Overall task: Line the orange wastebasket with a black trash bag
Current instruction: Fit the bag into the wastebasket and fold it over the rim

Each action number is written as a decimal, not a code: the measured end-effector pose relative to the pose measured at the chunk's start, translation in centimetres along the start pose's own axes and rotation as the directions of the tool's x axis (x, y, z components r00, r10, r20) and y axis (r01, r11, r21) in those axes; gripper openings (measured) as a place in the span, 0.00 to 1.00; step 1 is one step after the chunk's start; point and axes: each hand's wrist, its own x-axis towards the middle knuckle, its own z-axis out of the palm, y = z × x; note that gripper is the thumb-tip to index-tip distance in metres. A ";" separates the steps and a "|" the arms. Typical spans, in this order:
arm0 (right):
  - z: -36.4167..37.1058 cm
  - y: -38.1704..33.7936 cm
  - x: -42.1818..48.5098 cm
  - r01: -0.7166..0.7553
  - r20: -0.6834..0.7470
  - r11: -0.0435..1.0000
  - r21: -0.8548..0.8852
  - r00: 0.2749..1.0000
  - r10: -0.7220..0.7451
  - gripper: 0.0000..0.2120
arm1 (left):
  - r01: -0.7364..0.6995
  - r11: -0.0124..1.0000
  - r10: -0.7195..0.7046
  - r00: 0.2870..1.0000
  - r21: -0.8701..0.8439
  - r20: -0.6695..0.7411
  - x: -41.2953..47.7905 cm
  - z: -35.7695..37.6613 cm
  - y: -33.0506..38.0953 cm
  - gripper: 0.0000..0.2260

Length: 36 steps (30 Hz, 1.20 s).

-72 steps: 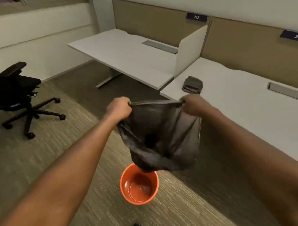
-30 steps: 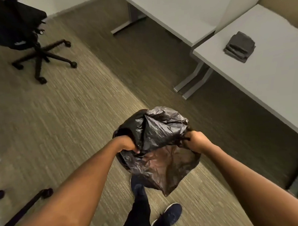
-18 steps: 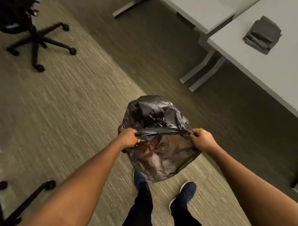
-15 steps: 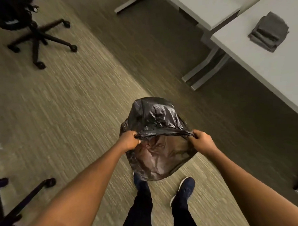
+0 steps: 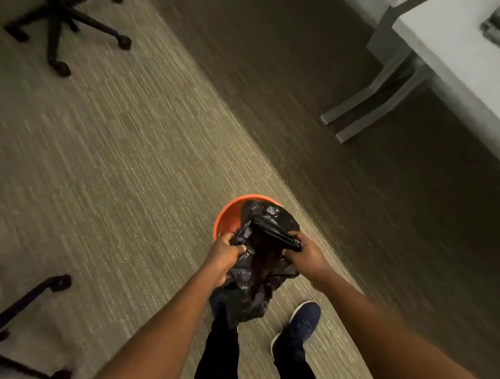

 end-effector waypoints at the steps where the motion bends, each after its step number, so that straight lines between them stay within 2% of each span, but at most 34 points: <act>1: 0.4 0.4 0.7 -0.022 0.018 0.999 0.036 1.000 0.022 0.17 | 0.017 0.999 -0.017 1.000 -0.049 0.000 0.7 0.4 -0.3 0.21; 6: 1.9 2.4 4.8 -0.151 0.099 0.966 0.210 0.986 0.132 0.13 | 0.113 0.934 -0.116 0.993 -0.338 0.012 4.9 1.5 -1.3 0.28; 11: 3.4 3.0 9.2 -0.186 0.061 0.900 0.394 0.982 0.176 0.15 | 0.086 0.739 -0.113 0.994 -0.668 0.003 7.9 0.6 -0.4 0.19; 15: 3.7 2.6 13.2 -0.142 0.039 0.716 0.683 0.987 0.158 0.18 | 0.045 0.561 -0.052 0.998 -0.827 0.019 9.9 -0.7 0.7 0.17; 17: 3.8 2.5 15.0 -0.114 0.015 0.680 0.724 0.989 0.150 0.18 | 0.034 0.520 -0.018 0.999 -0.854 0.028 11.4 -0.9 0.6 0.18; 18: 3.9 2.6 15.8 -0.089 -0.023 0.730 0.677 0.990 0.142 0.17 | 0.025 0.543 -0.019 1.000 -0.839 0.018 12.2 -1.0 0.4 0.18; 19: 3.9 2.9 16.4 -0.061 -0.067 0.804 0.591 0.990 0.125 0.16 | 0.018 0.616 -0.041 0.999 -0.788 -0.010 13.1 -0.9 0.0 0.18; 21: 3.9 3.6 17.2 -0.016 -0.156 0.933 0.359 0.985 0.077 0.15 | 0.035 0.842 -0.107 0.989 -0.539 -0.103 14.8 -0.9 -1.3 0.17; 23: 3.6 4.6 17.6 -0.039 -0.196 0.957 0.289 0.976 0.099 0.14 | 0.062 0.954 -0.117 0.977 -0.292 -0.177 16.0 -0.8 -2.8 0.12; 25: 3.3 5.5 18.1 -0.099 -0.182 0.922 0.374 0.967 0.178 0.12 | 0.087 0.976 -0.129 0.970 -0.202 -0.205 16.9 -1.1 -4.2 0.11; 27: 2.9 6.3 18.5 -0.187 -0.125 0.863 0.470 0.954 0.274 0.10 | 0.161 0.940 -0.210 0.968 -0.301 -0.139 17.4 -1.9 -5.1 0.10; 29: 2.1 7.0 19.1 -0.270 -0.076 0.831 0.487 0.934 0.348 0.11 | 0.288 0.871 -0.269 0.957 -0.397 0.105 17.1 -2.6 -5.2 0.12; 31: 1.1 7.4 19.6 -0.311 -0.076 0.858 0.408 0.925 0.371 0.11 | 0.382 0.868 -0.266 0.897 -0.317 0.354 16.5 -2.9 -4.7 0.11; 32: 0.6 7.3 19.9 -0.306 -0.087 0.891 0.334 0.932 0.353 0.11 | 0.391 0.878 -0.257 0.871 -0.276 0.419 16.5 -2.8 -4.3 0.10; 34: -0.4 7.1 20.9 -0.270 -0.125 0.948 0.167 0.948 0.292 0.10 | 0.370 0.890 -0.246 0.882 -0.268 0.403 17.3 -2.4 -3.3 0.09; 36: -0.9 6.7 22.3 -0.247 -0.146 0.955 0.166 0.951 0.271 0.06 | 0.318 0.895 -0.245 0.937 -0.313 0.250 18.8 -2.0 -2.4 0.07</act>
